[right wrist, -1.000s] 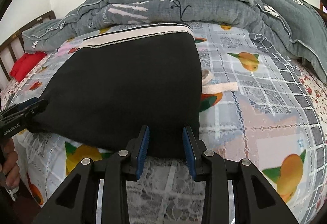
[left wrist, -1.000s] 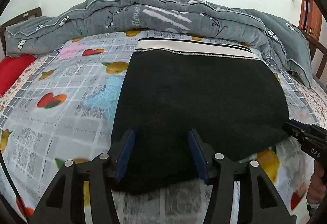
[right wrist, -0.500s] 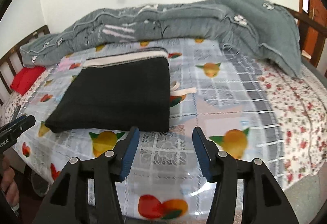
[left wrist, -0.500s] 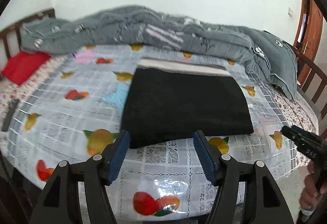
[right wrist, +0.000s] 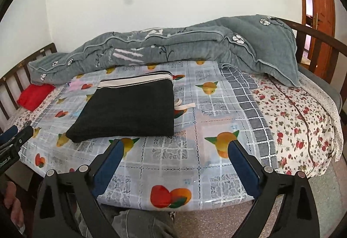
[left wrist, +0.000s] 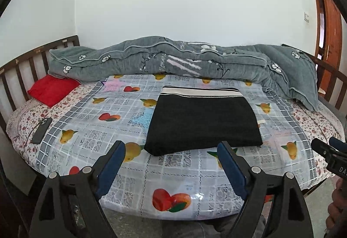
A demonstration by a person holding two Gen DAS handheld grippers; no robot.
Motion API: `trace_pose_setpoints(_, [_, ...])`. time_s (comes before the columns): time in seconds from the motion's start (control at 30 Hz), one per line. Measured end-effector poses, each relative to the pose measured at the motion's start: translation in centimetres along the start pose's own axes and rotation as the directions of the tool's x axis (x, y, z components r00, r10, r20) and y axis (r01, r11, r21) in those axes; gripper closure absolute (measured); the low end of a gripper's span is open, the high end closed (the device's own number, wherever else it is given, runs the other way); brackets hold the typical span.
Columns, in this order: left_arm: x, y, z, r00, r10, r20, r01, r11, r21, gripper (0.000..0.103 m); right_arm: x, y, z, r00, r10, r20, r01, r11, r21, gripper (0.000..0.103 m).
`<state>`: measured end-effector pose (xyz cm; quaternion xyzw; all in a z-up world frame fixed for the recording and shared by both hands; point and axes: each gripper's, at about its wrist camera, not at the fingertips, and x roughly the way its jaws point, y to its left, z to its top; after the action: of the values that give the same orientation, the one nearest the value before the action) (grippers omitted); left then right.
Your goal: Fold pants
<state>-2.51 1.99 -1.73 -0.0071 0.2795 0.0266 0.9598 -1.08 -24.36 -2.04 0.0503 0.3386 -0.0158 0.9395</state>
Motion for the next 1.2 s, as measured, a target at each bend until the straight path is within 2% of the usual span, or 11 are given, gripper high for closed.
trace_pose_setpoints(0.37, [-1.8,-0.9,-0.1,1.0,-0.012,0.018,0.012,1.0,0.007,0.017,-2.8,-0.2,-0.7,0.999,-0.012,0.036,0.012,1.0,-0.007,0.008])
trace_pose_setpoints(1.2, [-2.2,-0.5,0.0,1.0,0.006,0.016,-0.006,1.0,0.006,0.017,-3.5,0.7,-0.7,0.999,0.0,0.044,0.001,1.0,-0.014,0.008])
